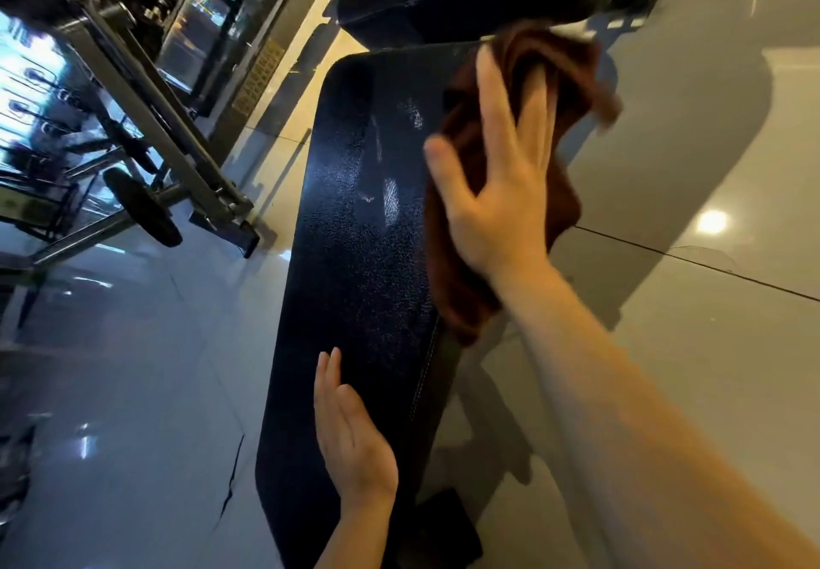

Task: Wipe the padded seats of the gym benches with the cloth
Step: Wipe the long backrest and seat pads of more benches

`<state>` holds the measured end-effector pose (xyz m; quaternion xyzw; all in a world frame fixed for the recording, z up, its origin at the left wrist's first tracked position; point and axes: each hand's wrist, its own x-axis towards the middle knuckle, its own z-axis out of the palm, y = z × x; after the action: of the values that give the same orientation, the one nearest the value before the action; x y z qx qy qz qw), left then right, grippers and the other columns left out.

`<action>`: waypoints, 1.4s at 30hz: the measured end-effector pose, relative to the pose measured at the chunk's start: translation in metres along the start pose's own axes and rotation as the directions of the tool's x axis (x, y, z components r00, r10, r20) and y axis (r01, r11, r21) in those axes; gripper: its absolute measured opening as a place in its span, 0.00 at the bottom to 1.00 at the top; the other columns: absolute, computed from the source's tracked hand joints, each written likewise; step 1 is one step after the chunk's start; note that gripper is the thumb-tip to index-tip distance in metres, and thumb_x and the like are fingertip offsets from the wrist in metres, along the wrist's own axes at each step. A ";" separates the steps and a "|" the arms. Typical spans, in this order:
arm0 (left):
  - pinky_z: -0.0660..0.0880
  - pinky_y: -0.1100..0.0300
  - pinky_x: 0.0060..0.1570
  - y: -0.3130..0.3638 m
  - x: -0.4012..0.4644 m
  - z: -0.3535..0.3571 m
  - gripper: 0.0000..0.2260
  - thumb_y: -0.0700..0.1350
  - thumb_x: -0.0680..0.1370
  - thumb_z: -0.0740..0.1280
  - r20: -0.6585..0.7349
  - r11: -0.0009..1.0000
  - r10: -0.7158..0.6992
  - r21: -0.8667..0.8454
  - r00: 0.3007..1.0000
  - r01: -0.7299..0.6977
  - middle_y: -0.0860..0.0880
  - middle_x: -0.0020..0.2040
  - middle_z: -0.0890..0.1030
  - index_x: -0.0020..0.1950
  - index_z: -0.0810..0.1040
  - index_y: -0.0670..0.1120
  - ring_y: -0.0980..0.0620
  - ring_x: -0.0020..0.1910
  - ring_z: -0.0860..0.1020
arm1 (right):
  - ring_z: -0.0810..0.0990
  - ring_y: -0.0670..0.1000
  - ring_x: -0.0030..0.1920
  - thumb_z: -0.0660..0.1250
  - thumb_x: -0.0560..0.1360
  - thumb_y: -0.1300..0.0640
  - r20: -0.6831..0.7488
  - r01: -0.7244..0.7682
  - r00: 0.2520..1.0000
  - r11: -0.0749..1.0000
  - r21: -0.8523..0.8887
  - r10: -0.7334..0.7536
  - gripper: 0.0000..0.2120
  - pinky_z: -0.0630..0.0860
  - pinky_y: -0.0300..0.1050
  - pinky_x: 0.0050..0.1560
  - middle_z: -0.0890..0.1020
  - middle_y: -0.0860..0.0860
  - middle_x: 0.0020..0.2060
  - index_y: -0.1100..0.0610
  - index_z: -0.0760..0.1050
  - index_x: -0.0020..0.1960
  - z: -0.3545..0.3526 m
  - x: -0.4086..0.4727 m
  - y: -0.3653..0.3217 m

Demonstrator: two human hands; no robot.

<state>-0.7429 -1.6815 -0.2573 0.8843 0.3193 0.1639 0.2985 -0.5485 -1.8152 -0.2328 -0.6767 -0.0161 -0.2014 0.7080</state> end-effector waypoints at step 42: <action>0.57 0.47 0.75 -0.012 0.000 0.002 0.16 0.64 0.78 0.43 -0.064 0.995 0.051 0.085 0.997 -0.046 0.63 0.75 0.61 0.65 0.58 0.76 0.62 0.75 0.59 | 0.41 0.39 0.75 0.56 0.81 0.48 0.008 -0.221 0.975 0.974 0.053 0.221 0.33 0.37 0.30 0.73 0.46 0.47 0.76 0.53 0.39 0.77 0.021 -0.098 -0.012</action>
<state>-0.7475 -1.6749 -0.2662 0.8976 0.3140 0.1869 0.2464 -0.6373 -1.7692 -0.2482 -0.6553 0.0532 -0.1201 0.7439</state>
